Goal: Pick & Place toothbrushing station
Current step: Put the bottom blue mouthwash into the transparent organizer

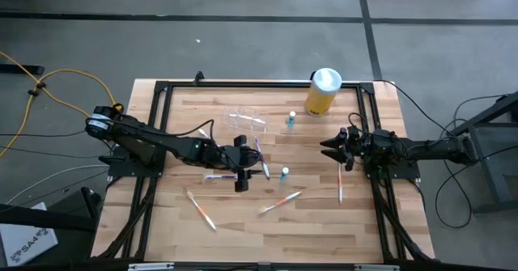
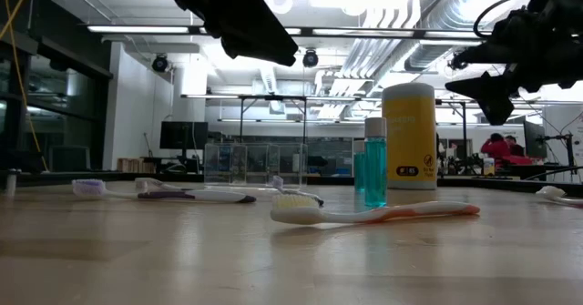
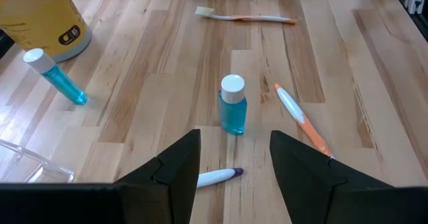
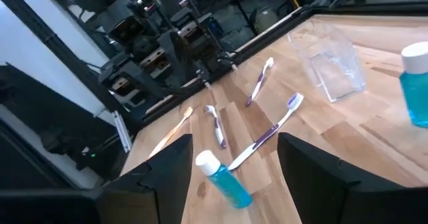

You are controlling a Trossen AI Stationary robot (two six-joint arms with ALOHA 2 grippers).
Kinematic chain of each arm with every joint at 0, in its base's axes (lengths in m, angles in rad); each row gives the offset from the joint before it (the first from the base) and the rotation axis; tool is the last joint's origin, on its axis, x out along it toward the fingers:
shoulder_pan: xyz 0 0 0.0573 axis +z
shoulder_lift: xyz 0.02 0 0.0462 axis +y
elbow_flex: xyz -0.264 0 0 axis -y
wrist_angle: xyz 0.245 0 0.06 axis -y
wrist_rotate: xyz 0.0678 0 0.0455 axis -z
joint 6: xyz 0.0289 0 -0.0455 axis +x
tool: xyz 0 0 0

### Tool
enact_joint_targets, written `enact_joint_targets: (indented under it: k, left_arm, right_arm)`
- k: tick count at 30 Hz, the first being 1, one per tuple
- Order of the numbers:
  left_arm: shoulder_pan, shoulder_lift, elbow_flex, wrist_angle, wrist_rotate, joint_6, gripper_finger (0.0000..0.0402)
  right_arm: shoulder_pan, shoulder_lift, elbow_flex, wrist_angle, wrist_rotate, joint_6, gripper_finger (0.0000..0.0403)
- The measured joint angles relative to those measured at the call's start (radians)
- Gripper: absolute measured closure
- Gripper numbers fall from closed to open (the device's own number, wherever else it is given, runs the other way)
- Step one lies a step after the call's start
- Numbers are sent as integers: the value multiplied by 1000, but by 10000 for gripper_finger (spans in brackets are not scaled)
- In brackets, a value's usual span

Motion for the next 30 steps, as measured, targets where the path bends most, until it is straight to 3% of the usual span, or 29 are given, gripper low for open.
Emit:
enact_joint_targets:
  k: [5, 10, 15, 25, 30]
  left_arm:
    - [0, 0, 0, 0, 0, -46, 227]
    - [0, 0, 0, 0, -2, -89, 227]
    - [0, 0, -1, 0, -2, -113, 227]
    - [-2, 6, -1, 15, -4, -178, 227]
    - [-9, 25, -2, 60, -5, -179, 227]
  right_arm:
    - [0, 10, 0, 41, -71, -49, 192]
    - [0, 115, 0, 89, -89, -107, 192]
    - [0, 256, 4, 210, -100, -181, 192]
    - [3, 550, 181, 172, -151, -404, 192]
    - [28, 689, 208, 154, -145, -459, 192]
